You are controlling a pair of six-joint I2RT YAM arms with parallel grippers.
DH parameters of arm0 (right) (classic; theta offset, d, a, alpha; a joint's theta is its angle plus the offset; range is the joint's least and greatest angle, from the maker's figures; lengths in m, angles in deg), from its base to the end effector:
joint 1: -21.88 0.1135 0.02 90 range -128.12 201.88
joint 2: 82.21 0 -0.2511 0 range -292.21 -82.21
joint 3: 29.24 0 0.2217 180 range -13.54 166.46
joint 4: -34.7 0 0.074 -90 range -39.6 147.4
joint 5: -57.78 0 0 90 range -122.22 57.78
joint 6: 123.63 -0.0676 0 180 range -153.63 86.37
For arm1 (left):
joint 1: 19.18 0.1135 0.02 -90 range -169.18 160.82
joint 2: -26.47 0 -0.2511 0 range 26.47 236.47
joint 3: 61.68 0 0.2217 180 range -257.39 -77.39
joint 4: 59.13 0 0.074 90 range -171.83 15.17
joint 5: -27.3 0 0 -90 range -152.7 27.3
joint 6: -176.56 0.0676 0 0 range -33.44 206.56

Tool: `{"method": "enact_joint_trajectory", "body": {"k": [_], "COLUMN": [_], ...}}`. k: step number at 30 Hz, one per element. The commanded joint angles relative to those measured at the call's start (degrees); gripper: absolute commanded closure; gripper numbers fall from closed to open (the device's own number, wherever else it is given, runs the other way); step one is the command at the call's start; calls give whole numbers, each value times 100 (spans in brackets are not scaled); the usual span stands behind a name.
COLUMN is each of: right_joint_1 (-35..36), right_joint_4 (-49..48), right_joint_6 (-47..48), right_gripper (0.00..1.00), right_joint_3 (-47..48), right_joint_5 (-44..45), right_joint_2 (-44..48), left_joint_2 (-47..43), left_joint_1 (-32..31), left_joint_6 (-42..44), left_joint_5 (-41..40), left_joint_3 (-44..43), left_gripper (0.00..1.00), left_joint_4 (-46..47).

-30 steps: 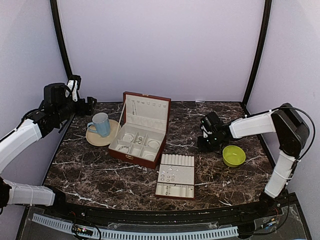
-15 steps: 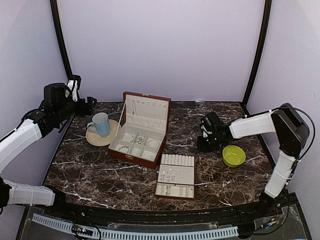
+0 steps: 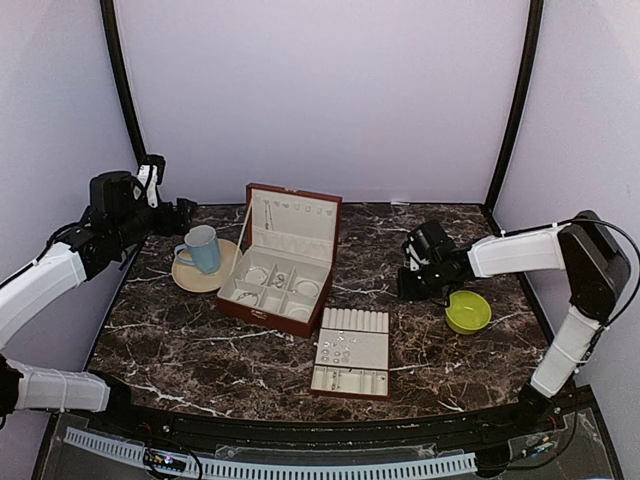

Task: Organize the mixed jewelry
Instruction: Pick up the earring from the center of the board.

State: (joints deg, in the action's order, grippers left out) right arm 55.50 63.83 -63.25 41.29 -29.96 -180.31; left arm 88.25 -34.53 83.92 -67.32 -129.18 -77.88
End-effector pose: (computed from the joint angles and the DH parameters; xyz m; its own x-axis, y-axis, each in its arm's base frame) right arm 0.2760 0.1803 0.1412 -0.8696 0.0149 -0.4936 -0.1213 0.9625 0.2427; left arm 0.2518 -0.0635 0.3250 -0.2259 0.0144 -0.9741 0.1780 0.9837 -0.0267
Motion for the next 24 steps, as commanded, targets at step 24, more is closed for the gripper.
{"method": "enact_joint_trajectory", "body": {"k": [24], "right_joint_1": [223], "right_joint_4": [-2976], "right_joint_6": [105], "right_gripper": [100], "right_joint_3": [-499], "right_joint_5": [-4250], "right_joint_2": [1896], "left_joint_2": [1162], "left_joint_1": [-2159], "left_joint_6": [-38], "left_joint_5": [4410], "left_joint_3": [709], "left_gripper": [15], "left_joint_4": [2864]}}
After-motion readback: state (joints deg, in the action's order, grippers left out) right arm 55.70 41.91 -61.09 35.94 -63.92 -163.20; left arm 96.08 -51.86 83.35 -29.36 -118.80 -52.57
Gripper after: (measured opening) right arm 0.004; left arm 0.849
